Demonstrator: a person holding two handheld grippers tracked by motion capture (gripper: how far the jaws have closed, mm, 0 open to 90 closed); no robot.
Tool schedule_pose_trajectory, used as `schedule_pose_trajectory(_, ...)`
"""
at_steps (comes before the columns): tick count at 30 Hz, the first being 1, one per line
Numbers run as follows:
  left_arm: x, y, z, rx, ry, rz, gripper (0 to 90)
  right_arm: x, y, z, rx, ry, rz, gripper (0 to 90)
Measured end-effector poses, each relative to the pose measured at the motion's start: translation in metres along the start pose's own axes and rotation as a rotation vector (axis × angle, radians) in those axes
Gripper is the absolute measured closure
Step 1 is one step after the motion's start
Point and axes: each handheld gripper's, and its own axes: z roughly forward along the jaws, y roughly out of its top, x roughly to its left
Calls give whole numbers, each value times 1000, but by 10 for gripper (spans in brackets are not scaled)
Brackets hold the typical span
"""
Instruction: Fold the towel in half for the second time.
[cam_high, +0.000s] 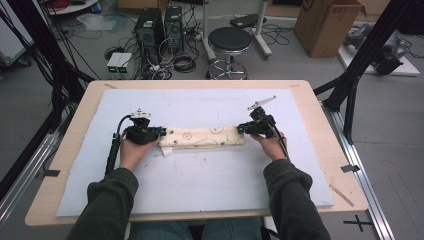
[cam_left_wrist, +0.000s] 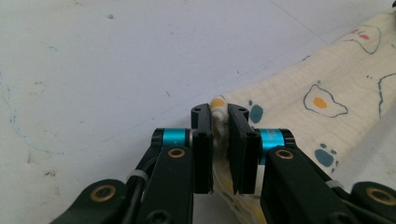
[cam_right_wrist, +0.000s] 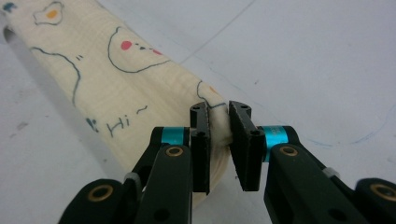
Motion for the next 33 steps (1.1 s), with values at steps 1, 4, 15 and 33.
schedule_pose_trajectory(1, 1, -1, 2, 5, 2, -3, 803, 0, 0, 2, 2, -1, 4, 779)
schedule_pose_trajectory(4, 3, -3, 6, 18, 4, -2, 754, -2, -1, 7, 2, -18, -8, 730)
schedule_pose_trajectory(15, 0, 7, -22, -46, -57, 41, 578, 3, 0, -14, -77, -11, -22, 551)
schedule_pose_trajectory(33, -19, -1, -15, 77, -116, 163, 721, 20, -5, -7, 19, 22, -85, 623)
